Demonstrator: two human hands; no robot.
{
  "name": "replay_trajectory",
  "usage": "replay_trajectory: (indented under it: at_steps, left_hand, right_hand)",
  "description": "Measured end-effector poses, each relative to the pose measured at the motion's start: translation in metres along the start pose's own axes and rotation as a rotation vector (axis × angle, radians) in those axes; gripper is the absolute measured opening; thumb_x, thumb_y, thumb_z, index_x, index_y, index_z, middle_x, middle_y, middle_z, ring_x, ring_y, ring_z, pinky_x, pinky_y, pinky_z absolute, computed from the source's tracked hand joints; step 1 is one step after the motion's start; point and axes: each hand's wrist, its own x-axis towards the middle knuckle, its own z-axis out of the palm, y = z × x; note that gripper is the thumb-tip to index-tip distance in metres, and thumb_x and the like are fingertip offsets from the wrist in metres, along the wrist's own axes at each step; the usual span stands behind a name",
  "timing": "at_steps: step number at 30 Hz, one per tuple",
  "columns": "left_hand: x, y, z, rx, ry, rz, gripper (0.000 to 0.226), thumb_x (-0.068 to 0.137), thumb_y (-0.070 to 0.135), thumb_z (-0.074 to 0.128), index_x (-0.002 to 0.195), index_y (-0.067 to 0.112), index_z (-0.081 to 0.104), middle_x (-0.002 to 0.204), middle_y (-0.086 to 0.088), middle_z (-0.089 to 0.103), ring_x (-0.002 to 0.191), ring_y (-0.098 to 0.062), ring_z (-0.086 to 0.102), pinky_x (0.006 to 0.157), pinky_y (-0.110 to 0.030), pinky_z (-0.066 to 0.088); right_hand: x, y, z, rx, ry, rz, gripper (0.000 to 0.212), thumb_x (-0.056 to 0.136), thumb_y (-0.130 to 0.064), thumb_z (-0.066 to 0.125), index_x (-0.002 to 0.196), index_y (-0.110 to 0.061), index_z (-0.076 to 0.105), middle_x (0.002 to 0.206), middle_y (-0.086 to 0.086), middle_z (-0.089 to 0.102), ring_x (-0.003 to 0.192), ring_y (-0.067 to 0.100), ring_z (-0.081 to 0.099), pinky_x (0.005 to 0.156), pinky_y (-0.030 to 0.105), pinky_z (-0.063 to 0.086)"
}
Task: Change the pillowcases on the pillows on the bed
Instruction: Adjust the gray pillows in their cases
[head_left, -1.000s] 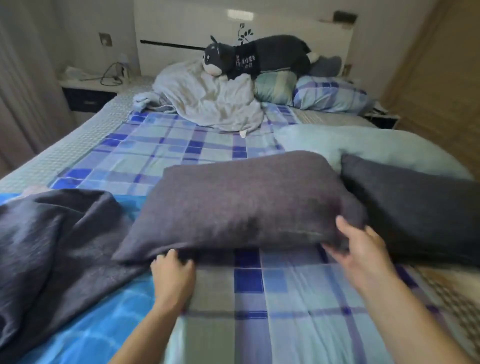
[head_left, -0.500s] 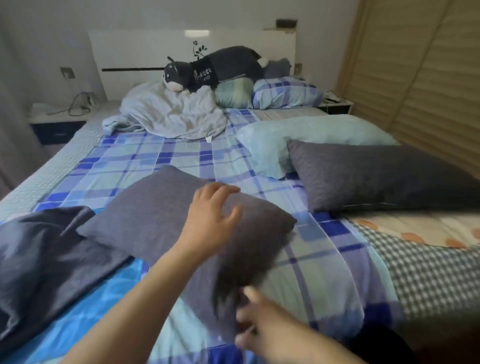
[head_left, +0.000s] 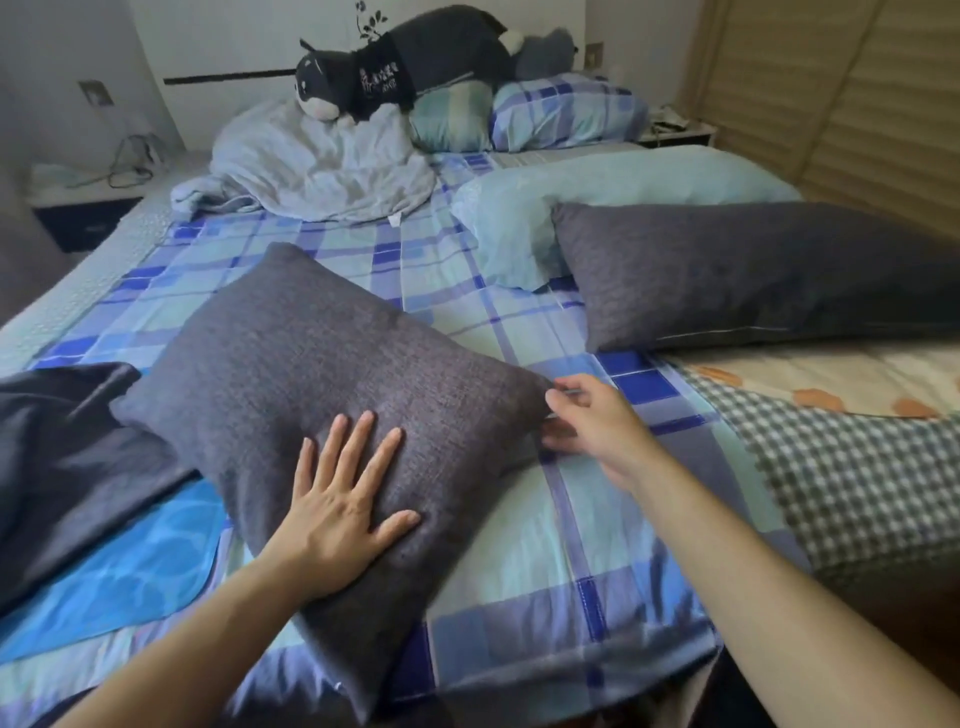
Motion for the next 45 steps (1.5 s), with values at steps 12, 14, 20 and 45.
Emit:
replay_trajectory:
  at_steps: [12,14,20,45]
  left_hand:
    - [0.01,0.004,0.011,0.031,0.031,0.021,0.086,0.091,0.082,0.024,0.16,0.037,-0.002,0.169,0.002,-0.005,0.156,-0.027,-0.005,0.12,-0.064,0.011]
    - [0.009,0.003,0.012,0.032,0.04,0.024,0.086,0.091,0.081,0.025,0.16,0.037,-0.001,0.169,0.002,-0.006,0.156,-0.028,-0.004,0.12,-0.064,0.011]
    - [0.009,0.004,0.012,0.02,0.067,0.056,0.084,0.092,0.081,0.026,0.16,0.038,0.004,0.17,0.002,-0.002,0.157,-0.027,-0.003,0.12,-0.064,0.012]
    - [-0.125,0.13,-0.039,-0.857,-0.207,-0.598,0.042,0.101,0.034,0.056,0.073,0.003,0.054,0.058,-0.01,0.065,0.049,-0.01,0.057,0.062,-0.03,0.048]
  right_hand:
    - [0.05,-0.001,-0.005,-0.013,0.235,0.111,0.019,0.101,-0.022,0.049,0.089,-0.011,0.059,0.089,0.011,0.065,0.072,0.021,0.062,0.064,0.035,0.054]
    - [0.046,0.003,0.0,0.104,0.128,0.214,0.021,0.1,-0.032,0.056,0.097,-0.013,0.063,0.093,0.008,0.068,0.076,0.021,0.067,0.063,0.039,0.061]
    - [0.039,0.013,0.0,0.201,0.324,0.119,0.015,0.094,-0.015,0.066,0.08,-0.009,0.067,0.084,0.012,0.066,0.07,0.026,0.063,0.064,0.04,0.06]
    - [-0.067,0.018,0.084,0.327,-0.21,0.412,0.053,0.084,-0.058,0.069,0.121,-0.02,0.065,0.109,0.005,0.076,0.097,0.025,0.074,0.083,0.05,0.06]
